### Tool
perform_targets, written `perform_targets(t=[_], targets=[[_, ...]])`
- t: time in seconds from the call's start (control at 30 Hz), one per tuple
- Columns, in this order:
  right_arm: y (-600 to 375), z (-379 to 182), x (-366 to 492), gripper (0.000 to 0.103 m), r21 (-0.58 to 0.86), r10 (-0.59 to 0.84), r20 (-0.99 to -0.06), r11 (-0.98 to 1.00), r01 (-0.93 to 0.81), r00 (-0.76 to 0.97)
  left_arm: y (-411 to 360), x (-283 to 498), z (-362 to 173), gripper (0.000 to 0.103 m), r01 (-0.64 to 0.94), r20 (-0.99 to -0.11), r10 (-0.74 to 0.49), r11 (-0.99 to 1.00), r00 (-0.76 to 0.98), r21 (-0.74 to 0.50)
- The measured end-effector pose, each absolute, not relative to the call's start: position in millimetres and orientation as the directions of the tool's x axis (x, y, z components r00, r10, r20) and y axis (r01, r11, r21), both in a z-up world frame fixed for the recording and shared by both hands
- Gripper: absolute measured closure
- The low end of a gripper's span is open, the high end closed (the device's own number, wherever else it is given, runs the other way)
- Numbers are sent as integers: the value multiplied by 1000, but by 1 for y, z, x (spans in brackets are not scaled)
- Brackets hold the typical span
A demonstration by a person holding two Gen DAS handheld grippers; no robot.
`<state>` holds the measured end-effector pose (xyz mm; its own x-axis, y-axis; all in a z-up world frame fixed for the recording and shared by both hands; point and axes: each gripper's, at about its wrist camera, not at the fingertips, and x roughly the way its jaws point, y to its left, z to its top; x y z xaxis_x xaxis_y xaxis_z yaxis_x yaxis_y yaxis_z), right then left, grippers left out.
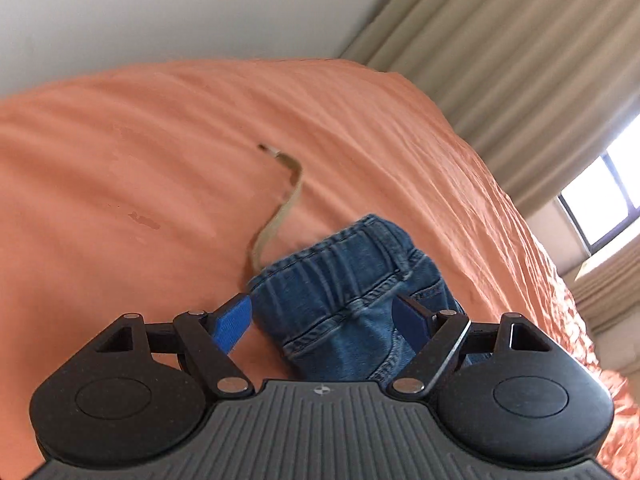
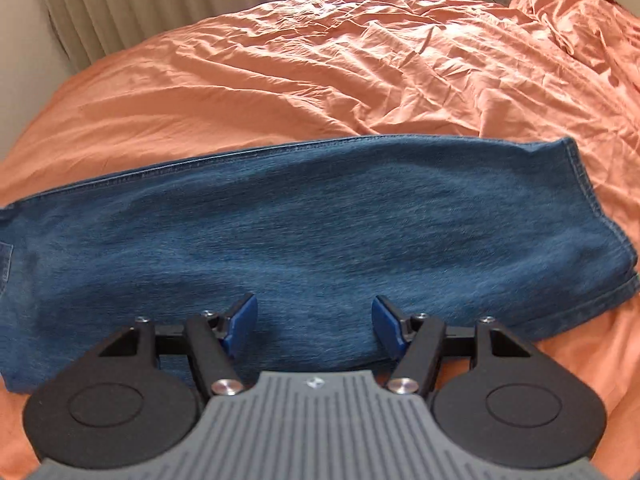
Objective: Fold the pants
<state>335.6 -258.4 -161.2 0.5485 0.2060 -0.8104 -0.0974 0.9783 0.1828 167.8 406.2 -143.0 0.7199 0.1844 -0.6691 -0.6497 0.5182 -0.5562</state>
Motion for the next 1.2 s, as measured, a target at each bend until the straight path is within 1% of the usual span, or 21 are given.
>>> perform_targets(t=[0.13,0.2,0.27,0.33,0.4,0.43,0.47,0.5,0.53,0.6,0.73,0.8,0.83,0.9,0.93,1.0,1.07,1.13,1.2], targets=[[-245,-167,325,43,170,186,-806,982,-82,562,421,164,-187,10,-621,-624,116,338,773,-707],[-243,-168,322,43,153,174,-803,985,-84,571,423,172,-205,14,-601,-598,110,282,794,-748],[-242,-168,320,43,140,159,-803,987,-78,574,425,181,-215,16,-575,-566,118,270,816,-772],[-243,-169,320,43,134,146,-808,989,-62,571,426,195,-220,24,-556,-547,114,268,830,-787],[-245,-168,319,43,134,135,-811,990,-43,569,428,210,-222,40,-576,-567,118,259,815,-775],[-246,-168,319,43,136,131,-813,990,-34,568,428,216,-220,44,-596,-586,124,268,801,-757],[-246,-168,318,43,137,128,-813,990,-27,567,428,222,-215,56,-613,-602,138,286,787,-736],[-247,-167,318,43,136,124,-814,991,-21,568,427,227,-209,66,-625,-613,149,310,776,-716],[-249,-167,318,44,130,118,-815,991,-19,568,423,232,-200,69,-631,-618,165,352,769,-691],[-254,-165,317,45,110,100,-813,994,-18,573,412,236,-170,81,-627,-603,218,454,767,-633],[-281,-161,316,46,100,65,-813,995,29,579,380,230,-105,83,-598,-546,298,604,783,-527],[-302,-160,315,46,119,47,-814,989,87,578,381,236,-97,83,-604,-553,317,640,771,-475],[-315,-160,314,46,137,42,-816,983,123,576,386,242,-101,83,-613,-566,322,648,759,-453],[-339,-160,312,46,171,29,-818,966,194,574,396,253,-118,83,-661,-626,344,645,700,-384],[-353,-160,309,48,190,24,-817,954,231,576,400,265,-131,83,-688,-661,361,644,659,-335],[-376,-159,303,53,228,25,-810,934,276,585,405,277,-156,83,-731,-732,356,623,581,-277],[-399,-158,296,53,260,19,-802,911,320,597,402,289,-173,82,-742,-757,370,633,539,-220],[-420,-158,292,55,292,18,-794,888,355,607,392,303,-178,80,-738,-764,399,659,507,-146],[-439,-160,288,55,329,24,-783,864,381,621,382,316,-176,76,-727,-769,422,682,479,-79]])
